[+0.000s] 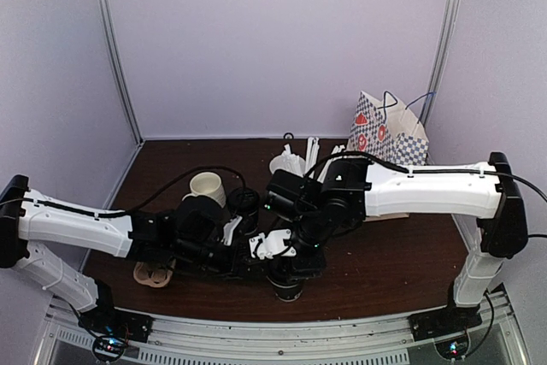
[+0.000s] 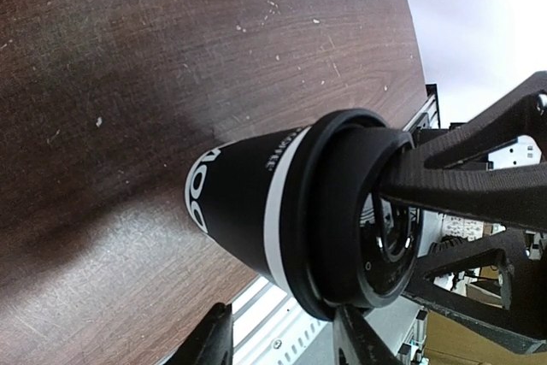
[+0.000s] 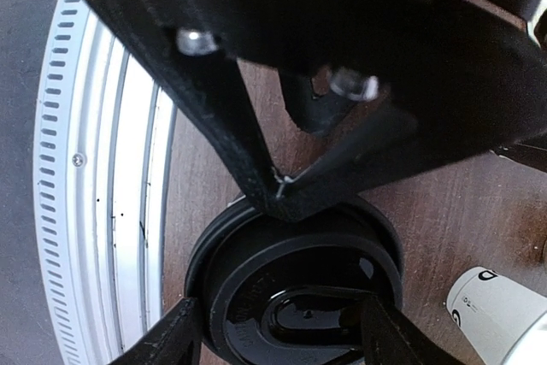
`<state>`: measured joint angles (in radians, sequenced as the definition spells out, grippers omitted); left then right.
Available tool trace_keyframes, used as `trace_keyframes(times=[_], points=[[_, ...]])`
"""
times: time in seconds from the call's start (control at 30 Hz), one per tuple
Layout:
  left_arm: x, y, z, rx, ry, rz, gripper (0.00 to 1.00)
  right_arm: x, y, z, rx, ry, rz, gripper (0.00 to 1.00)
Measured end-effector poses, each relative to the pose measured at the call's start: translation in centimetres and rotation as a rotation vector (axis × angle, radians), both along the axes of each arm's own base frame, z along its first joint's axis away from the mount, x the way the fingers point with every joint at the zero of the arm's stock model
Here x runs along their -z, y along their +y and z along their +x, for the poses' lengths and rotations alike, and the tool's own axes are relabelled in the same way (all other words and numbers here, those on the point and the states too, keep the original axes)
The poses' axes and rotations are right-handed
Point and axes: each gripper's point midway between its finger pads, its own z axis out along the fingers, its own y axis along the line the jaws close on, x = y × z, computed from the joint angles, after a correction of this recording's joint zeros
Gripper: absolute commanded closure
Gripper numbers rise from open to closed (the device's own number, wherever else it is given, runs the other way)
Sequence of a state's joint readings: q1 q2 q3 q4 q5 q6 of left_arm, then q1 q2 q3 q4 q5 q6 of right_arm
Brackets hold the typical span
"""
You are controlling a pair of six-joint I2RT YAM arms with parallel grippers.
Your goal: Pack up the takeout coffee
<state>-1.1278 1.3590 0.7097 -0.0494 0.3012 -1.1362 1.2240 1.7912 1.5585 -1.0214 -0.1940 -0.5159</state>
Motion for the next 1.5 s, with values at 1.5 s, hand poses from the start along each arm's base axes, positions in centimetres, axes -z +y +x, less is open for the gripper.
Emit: trace_keyframes(times=[1.5], points=[[0.2, -1.2, 0.8, -0.110, 0.045, -0.043, 0.57, 0.4, -0.9, 0.8, -0.202, -0.113, 0.028, 0.11]])
